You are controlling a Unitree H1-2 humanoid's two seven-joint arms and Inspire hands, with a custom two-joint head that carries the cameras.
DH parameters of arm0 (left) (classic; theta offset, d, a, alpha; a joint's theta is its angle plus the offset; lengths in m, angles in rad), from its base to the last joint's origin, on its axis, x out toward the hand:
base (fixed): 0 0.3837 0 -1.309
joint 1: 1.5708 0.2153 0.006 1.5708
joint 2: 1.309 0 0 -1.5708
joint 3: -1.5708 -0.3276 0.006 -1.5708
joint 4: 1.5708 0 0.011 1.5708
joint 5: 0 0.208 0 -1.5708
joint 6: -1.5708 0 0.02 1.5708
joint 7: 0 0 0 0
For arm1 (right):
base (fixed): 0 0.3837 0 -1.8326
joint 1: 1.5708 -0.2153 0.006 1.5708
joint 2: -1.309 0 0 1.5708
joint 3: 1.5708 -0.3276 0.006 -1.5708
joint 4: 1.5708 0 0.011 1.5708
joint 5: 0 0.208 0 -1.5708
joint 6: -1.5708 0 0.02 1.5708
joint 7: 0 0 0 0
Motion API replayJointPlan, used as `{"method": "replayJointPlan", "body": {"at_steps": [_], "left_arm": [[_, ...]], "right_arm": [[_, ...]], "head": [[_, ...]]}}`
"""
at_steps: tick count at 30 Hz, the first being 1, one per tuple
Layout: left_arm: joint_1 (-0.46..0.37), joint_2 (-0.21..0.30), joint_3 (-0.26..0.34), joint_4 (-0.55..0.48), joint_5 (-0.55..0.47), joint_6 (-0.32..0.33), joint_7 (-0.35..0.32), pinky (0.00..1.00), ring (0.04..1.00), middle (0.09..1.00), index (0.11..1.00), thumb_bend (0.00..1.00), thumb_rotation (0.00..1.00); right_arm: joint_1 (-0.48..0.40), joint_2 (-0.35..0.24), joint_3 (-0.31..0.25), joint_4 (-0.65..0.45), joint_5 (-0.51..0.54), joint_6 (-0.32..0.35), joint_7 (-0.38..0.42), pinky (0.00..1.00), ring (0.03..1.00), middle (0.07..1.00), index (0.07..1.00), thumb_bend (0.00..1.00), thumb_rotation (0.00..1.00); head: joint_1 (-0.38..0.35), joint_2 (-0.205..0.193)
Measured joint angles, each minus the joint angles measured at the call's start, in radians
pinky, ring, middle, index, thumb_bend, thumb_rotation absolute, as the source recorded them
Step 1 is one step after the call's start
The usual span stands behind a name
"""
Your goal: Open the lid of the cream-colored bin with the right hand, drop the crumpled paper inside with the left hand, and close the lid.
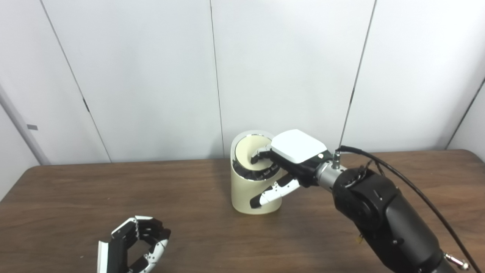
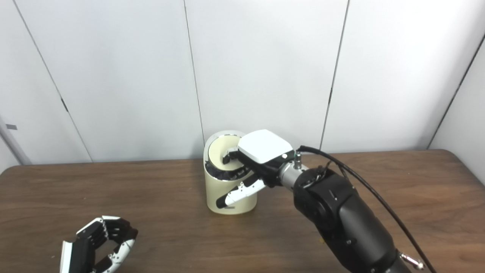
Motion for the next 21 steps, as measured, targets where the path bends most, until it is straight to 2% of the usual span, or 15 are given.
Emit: {"method": "replayJointPlan", "body": {"at_steps": [15, 21], "left_arm": [[0.000, 0.001, 0.003, 0.000, 0.000, 0.001, -0.001, 0.36, 0.440, 0.487, 0.484, 0.48, 0.07], [0.000, 0.001, 0.003, 0.000, 0.001, 0.001, -0.001, 0.35, 0.437, 0.486, 0.485, 0.48, 0.07]], "right_arm": [[-0.008, 0.002, 0.003, 0.001, -0.010, 0.011, 0.016, 0.70, 0.768, 0.760, 0.733, 0.96, 0.92], [-0.007, 0.005, -0.006, -0.002, -0.007, 0.022, 0.027, 0.69, 0.778, 0.782, 0.766, 0.97, 0.90]], "head": [[-0.003, -0.002], [-0.008, -0.009]]}}
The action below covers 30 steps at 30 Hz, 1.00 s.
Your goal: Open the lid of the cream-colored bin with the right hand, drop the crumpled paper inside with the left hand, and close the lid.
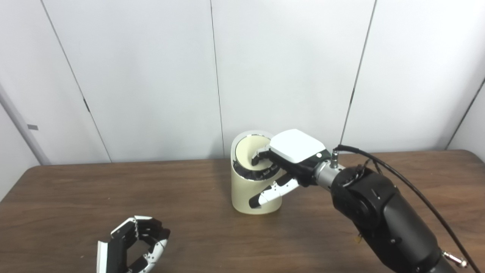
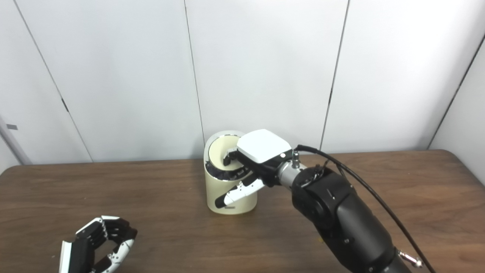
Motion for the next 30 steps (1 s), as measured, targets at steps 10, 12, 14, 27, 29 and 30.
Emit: {"method": "replayJointPlan", "body": {"at_steps": [10, 12, 14, 27, 29, 30], "left_arm": [[-0.004, 0.005, 0.002, 0.004, 0.005, -0.002, 0.001, 0.36, 0.440, 0.489, 0.485, 0.48, 0.07], [-0.005, 0.005, 0.002, 0.005, 0.006, -0.002, 0.002, 0.36, 0.442, 0.491, 0.485, 0.48, 0.07], [-0.005, 0.005, 0.002, 0.005, 0.007, -0.002, 0.002, 0.36, 0.443, 0.491, 0.485, 0.48, 0.07], [-0.007, 0.005, 0.002, 0.006, 0.009, -0.005, 0.004, 0.36, 0.445, 0.490, 0.485, 0.48, 0.07], [-0.007, 0.005, 0.002, 0.006, 0.009, -0.005, 0.004, 0.37, 0.446, 0.490, 0.485, 0.48, 0.07], [-0.007, 0.005, 0.002, 0.006, 0.009, -0.005, 0.004, 0.37, 0.446, 0.490, 0.485, 0.48, 0.07]], "right_arm": [[0.001, 0.003, -0.039, -0.020, 0.042, 0.022, 0.006, 0.65, 0.757, 0.773, 0.755, 0.95, 0.88], [0.001, 0.003, -0.045, -0.029, 0.043, 0.028, 0.018, 0.65, 0.760, 0.781, 0.759, 0.96, 0.88], [0.001, 0.003, -0.051, -0.038, 0.043, 0.032, 0.021, 0.66, 0.764, 0.776, 0.757, 0.95, 0.88], [0.001, 0.003, -0.071, -0.054, 0.041, 0.034, 0.023, 0.67, 0.765, 0.764, 0.753, 0.95, 0.88], [0.001, 0.003, -0.071, -0.054, 0.039, 0.035, 0.028, 0.67, 0.767, 0.766, 0.753, 0.95, 0.88], [0.001, 0.003, -0.071, -0.054, 0.039, 0.035, 0.029, 0.67, 0.766, 0.765, 0.752, 0.95, 0.88]], "head": [[-0.005, -0.006], [-0.006, -0.008], [-0.006, -0.008], [-0.008, -0.009], [-0.008, -0.009], [-0.009, -0.011]]}}
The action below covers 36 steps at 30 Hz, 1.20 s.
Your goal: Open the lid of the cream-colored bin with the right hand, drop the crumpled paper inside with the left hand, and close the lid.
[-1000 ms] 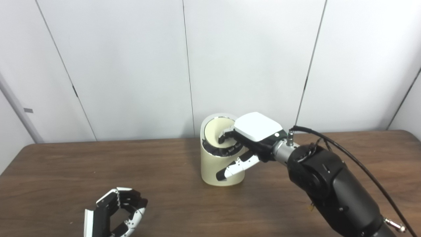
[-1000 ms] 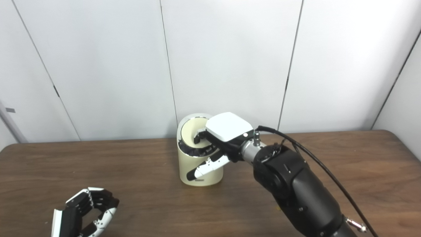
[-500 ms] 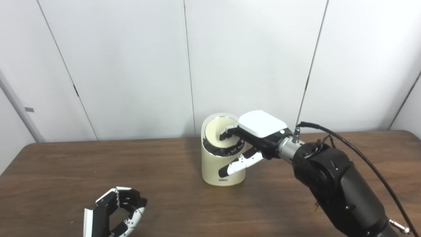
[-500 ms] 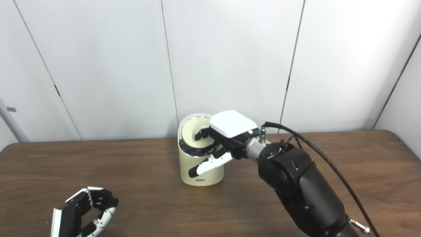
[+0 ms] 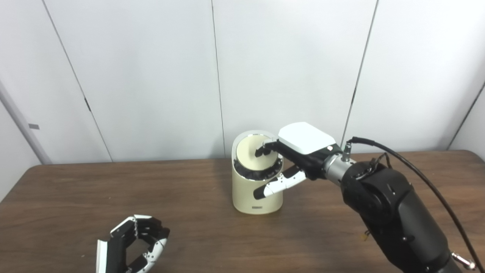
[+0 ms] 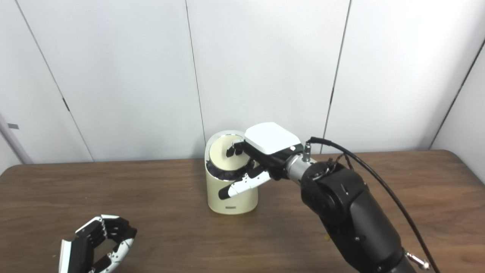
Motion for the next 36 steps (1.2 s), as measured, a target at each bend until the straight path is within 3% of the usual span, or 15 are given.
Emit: {"method": "replayJointPlan", "body": {"at_steps": [6, 10, 12, 15, 17, 20, 23, 28, 32, 36], "left_arm": [[-0.001, 0.000, -0.002, 0.000, 0.000, 0.000, 0.000, 0.37, 0.446, 0.490, 0.485, 0.49, 0.07], [-0.002, -0.001, -0.002, 0.001, -0.001, -0.001, 0.000, 0.36, 0.448, 0.491, 0.485, 0.49, 0.07], [-0.002, -0.001, -0.002, 0.002, -0.003, -0.001, 0.000, 0.36, 0.447, 0.491, 0.485, 0.49, 0.07], [-0.002, 0.000, 0.000, 0.003, -0.003, -0.001, 0.000, 0.37, 0.453, 0.496, 0.485, 0.49, 0.07], [-0.002, 0.000, 0.001, 0.003, -0.003, -0.001, 0.000, 0.37, 0.450, 0.496, 0.485, 0.49, 0.07], [-0.002, 0.001, 0.003, 0.003, -0.003, -0.001, 0.000, 0.37, 0.451, 0.499, 0.486, 0.49, 0.07], [-0.002, 0.003, 0.004, 0.003, -0.004, -0.002, 0.000, 0.37, 0.453, 0.501, 0.486, 0.48, 0.07], [-0.001, 0.004, 0.009, 0.003, -0.005, -0.002, 0.000, 0.37, 0.451, 0.499, 0.486, 0.48, 0.06], [0.001, 0.004, 0.013, 0.002, -0.007, -0.002, 0.000, 0.39, 0.456, 0.499, 0.486, 0.48, 0.06], [0.008, 0.003, 0.014, -0.002, -0.009, -0.001, -0.002, 0.39, 0.459, 0.500, 0.486, 0.48, 0.06]], "right_arm": [[0.011, 0.000, -0.014, -0.013, 0.001, -0.001, -0.005, 0.67, 0.759, 0.751, 0.743, 0.96, 0.87], [0.087, 0.013, -0.094, -0.091, 0.051, -0.006, -0.089, 0.62, 0.743, 0.752, 0.752, 0.89, 0.80], [0.156, 0.033, -0.143, -0.107, 0.090, -0.024, -0.200, 0.59, 0.733, 0.766, 0.760, 0.78, 0.80], [0.276, 0.078, -0.208, -0.107, 0.147, -0.077, -0.369, 0.62, 0.758, 0.787, 0.768, 0.47, 0.82], [0.363, 0.113, -0.240, -0.102, 0.188, -0.122, -0.483, 0.62, 0.755, 0.772, 0.755, 0.30, 0.75], [0.452, 0.149, -0.293, -0.087, 0.255, -0.200, -0.640, 0.60, 0.731, 0.745, 0.718, 0.21, 0.69], [0.505, 0.161, -0.330, -0.054, 0.310, -0.279, -0.766, 0.61, 0.735, 0.747, 0.725, 0.16, 0.61], [0.642, 0.211, -0.336, 0.052, 0.363, -0.416, -0.929, 0.63, 0.731, 0.742, 0.731, 0.19, 0.71], [0.732, 0.243, -0.343, 0.118, 0.394, -0.465, -1.000, 0.62, 0.723, 0.737, 0.719, 0.23, 0.67], [0.746, 0.253, -0.352, 0.133, 0.439, -0.494, -1.041, 0.60, 0.706, 0.720, 0.698, 0.25, 0.60]], "head": [[0.008, 0.000], [0.008, 0.005], [0.008, 0.005], [0.008, 0.003], [0.003, 0.005], [0.005, 0.003], [0.008, 0.008], [0.009, 0.012], [0.011, 0.017], [0.008, 0.021]]}}
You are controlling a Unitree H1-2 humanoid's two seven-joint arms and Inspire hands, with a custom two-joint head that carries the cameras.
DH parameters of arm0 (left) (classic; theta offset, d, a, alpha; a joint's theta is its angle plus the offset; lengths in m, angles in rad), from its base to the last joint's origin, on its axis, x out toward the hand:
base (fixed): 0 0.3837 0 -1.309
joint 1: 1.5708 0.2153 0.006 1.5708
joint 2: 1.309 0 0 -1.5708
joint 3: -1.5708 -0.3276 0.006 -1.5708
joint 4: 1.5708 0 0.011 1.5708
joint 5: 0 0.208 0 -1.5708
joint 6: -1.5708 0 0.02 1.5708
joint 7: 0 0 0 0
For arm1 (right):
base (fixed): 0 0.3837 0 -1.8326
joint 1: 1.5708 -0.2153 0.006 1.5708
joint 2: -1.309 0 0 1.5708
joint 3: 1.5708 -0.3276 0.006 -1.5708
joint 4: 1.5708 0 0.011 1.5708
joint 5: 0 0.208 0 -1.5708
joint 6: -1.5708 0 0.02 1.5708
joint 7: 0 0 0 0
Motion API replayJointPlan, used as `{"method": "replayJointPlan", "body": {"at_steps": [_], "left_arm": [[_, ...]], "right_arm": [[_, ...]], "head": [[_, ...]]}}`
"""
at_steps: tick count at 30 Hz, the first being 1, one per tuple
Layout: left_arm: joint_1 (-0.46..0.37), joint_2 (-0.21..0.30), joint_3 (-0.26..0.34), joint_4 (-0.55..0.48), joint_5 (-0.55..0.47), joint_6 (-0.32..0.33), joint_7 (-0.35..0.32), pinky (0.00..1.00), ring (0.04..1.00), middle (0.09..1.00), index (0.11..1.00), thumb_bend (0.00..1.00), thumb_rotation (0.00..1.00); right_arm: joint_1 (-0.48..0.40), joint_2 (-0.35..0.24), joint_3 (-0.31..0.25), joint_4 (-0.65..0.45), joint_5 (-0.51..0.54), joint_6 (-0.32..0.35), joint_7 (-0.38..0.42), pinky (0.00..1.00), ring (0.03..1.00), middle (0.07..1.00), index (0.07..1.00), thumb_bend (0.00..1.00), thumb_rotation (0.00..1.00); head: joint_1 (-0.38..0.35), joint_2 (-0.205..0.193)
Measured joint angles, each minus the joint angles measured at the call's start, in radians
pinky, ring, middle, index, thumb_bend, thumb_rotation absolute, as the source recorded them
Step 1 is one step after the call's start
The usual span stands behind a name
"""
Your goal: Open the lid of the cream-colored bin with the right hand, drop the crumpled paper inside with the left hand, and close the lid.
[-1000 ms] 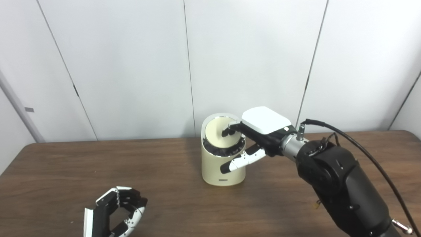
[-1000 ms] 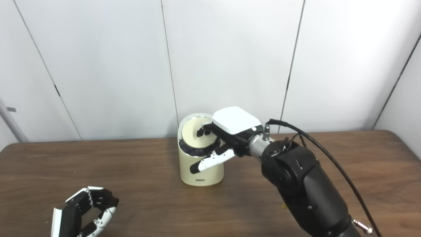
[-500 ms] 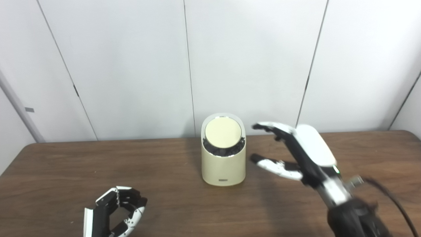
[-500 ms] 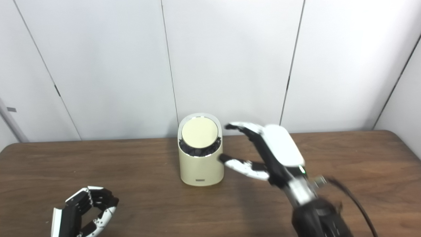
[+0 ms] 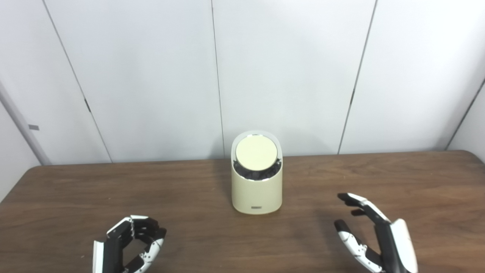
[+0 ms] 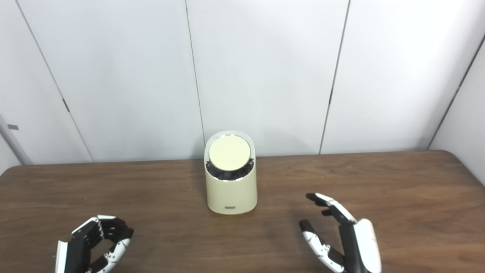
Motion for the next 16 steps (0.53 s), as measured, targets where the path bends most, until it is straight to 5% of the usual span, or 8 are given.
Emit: {"method": "replayJointPlan", "body": {"at_steps": [10, 16], "left_arm": [[0.018, -0.003, 0.000, -0.024, 0.024, -0.004, 0.004, 0.38, 0.454, 0.501, 0.486, 0.48, 0.06], [0.025, -0.004, -0.001, -0.023, 0.038, -0.062, 0.007, 0.37, 0.457, 0.508, 0.485, 0.48, 0.06]], "right_arm": [[-0.003, 0.000, -0.010, 0.027, 0.078, -0.071, -0.029, 0.56, 0.669, 0.697, 0.668, 0.26, 0.46], [-0.005, -0.003, -0.009, 0.032, 0.105, -0.092, -0.028, 0.54, 0.652, 0.683, 0.644, 0.25, 0.49]], "head": [[0.003, 0.002], [0.017, 0.014]]}}
